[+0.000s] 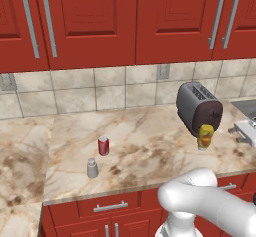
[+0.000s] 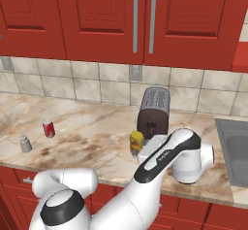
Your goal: There are various items on the counter. Only move the condiments/shakers into the cabinet.
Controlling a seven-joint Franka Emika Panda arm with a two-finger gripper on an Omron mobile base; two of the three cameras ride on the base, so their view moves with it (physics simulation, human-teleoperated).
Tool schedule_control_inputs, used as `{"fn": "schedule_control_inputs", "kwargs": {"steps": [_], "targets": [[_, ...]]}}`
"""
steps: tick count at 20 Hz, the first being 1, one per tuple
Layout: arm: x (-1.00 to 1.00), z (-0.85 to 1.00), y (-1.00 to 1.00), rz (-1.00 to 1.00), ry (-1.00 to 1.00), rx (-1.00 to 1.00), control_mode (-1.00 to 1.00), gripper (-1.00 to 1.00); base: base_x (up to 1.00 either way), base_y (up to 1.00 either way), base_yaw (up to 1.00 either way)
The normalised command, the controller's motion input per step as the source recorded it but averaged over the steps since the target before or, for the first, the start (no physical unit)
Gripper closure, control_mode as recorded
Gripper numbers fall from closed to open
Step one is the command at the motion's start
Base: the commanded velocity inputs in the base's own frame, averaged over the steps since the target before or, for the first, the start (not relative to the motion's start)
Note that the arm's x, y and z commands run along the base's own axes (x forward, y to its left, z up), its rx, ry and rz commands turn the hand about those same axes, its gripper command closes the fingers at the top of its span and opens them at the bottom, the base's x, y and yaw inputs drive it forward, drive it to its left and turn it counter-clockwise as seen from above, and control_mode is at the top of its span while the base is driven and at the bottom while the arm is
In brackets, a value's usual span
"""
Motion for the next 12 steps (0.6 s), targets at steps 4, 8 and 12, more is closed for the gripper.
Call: {"fn": "schedule_control_inputs", "kwargs": {"steps": [4, 8, 12], "targets": [[0.27, -0.01, 0.00, 0.00, 0.00, 0.00, -1.00, -1.00, 0.00, 0.00, 0.00], [0.23, -0.06, 0.02, -0.02, 0.00, -0.02, -1.00, -1.00, 0.00, 0.00, 0.00], [0.12, -0.15, 0.00, -0.09, 0.00, -0.02, -1.00, -1.00, 0.00, 0.00, 0.00]]}}
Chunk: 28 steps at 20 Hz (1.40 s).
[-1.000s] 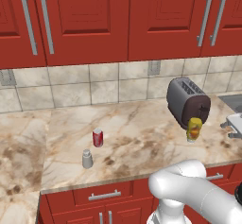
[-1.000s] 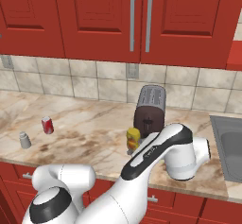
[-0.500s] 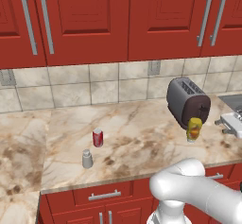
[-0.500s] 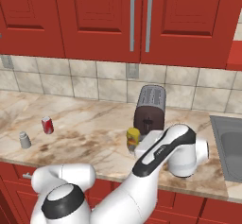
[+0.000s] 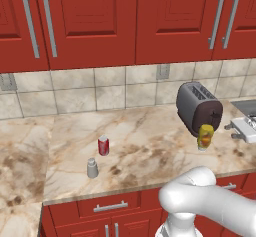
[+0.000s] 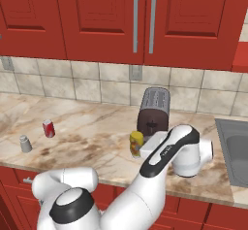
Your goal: There are various items on the counter. Only move the condiments/shakers into the cabinet.
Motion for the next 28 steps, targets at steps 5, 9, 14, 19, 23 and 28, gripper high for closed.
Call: {"fn": "schedule_control_inputs", "kwargs": {"steps": [5, 9, 14, 19, 23, 28], "targets": [[0.10, -0.18, 0.08, -0.09, 0.00, 0.00, -1.00, -1.00, 0.00, 0.00, 0.00], [0.14, -0.13, 0.15, -0.03, 0.00, -0.01, -1.00, -1.00, 0.00, 0.00, 0.00], [0.21, -0.12, 0.16, -0.01, 0.00, -0.03, -1.00, -1.00, 0.00, 0.00, 0.00], [0.07, -0.15, 0.03, 0.00, 0.00, -0.01, -1.00, -1.00, 0.00, 0.00, 0.00], [0.00, -0.13, 0.00, 0.00, 0.00, 0.00, -1.00, -1.00, 0.00, 0.00, 0.00], [0.00, -0.10, 0.00, 0.00, 0.00, 0.00, -1.00, -1.00, 0.00, 0.00, 0.00]]}}
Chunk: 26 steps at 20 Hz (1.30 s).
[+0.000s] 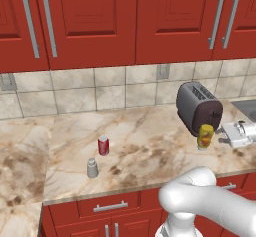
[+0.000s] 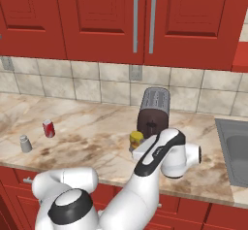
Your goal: There are various items on the counter. Only move the condiments/shakers into the cabinet.
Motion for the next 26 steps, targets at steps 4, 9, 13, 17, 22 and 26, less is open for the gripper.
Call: {"fn": "schedule_control_inputs", "kwargs": {"steps": [4, 9, 13, 17, 22, 26], "targets": [[0.06, -0.06, -0.01, 0.00, 0.00, 0.00, -1.00, -1.00, 0.00, 0.00, 0.00], [0.11, -0.05, -0.01, 0.00, 0.00, 0.00, -1.00, -1.00, 0.00, 0.00, 0.00], [0.01, -0.01, -0.26, 0.00, 0.00, 0.00, -1.00, -1.00, 0.00, 0.00, 0.00], [-0.07, 0.00, -0.33, 0.00, 0.00, 0.00, -1.00, -1.00, 0.00, 0.00, 0.00], [0.05, 0.00, -0.18, 0.00, 0.00, 0.00, -1.00, -1.00, 0.00, 0.00, 0.00], [0.26, -0.03, -0.02, 0.00, 0.00, 0.00, -1.00, -1.00, 0.00, 0.00, 0.00]]}}
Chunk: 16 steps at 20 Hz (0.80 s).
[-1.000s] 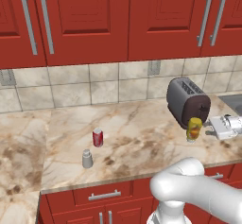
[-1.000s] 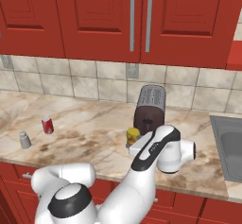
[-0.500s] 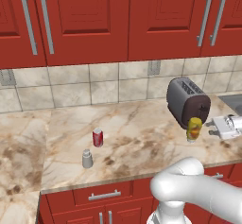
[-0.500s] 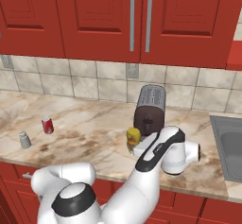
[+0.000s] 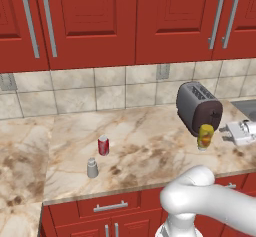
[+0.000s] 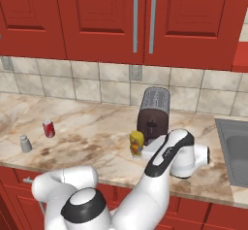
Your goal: There are various items on the counter. Only move the condiments/shakers into the cabinet.
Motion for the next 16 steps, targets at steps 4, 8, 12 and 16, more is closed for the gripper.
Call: {"fn": "schedule_control_inputs", "kwargs": {"steps": [4, 8, 12, 16], "targets": [[0.26, -0.06, 0.00, 0.00, 0.00, -0.01, -1.00, -1.00, 0.00, 0.00, 0.00], [0.24, -0.15, 0.00, 0.00, 0.00, -0.01, -1.00, -1.00, 0.00, 0.00, 0.00], [0.24, -0.18, 0.00, 0.00, 0.00, 0.00, -1.00, -1.00, 0.00, 0.00, 0.00], [0.20, -0.11, 0.00, 0.00, 0.00, 0.00, -1.00, -1.00, 0.00, 0.00, 0.00]]}}
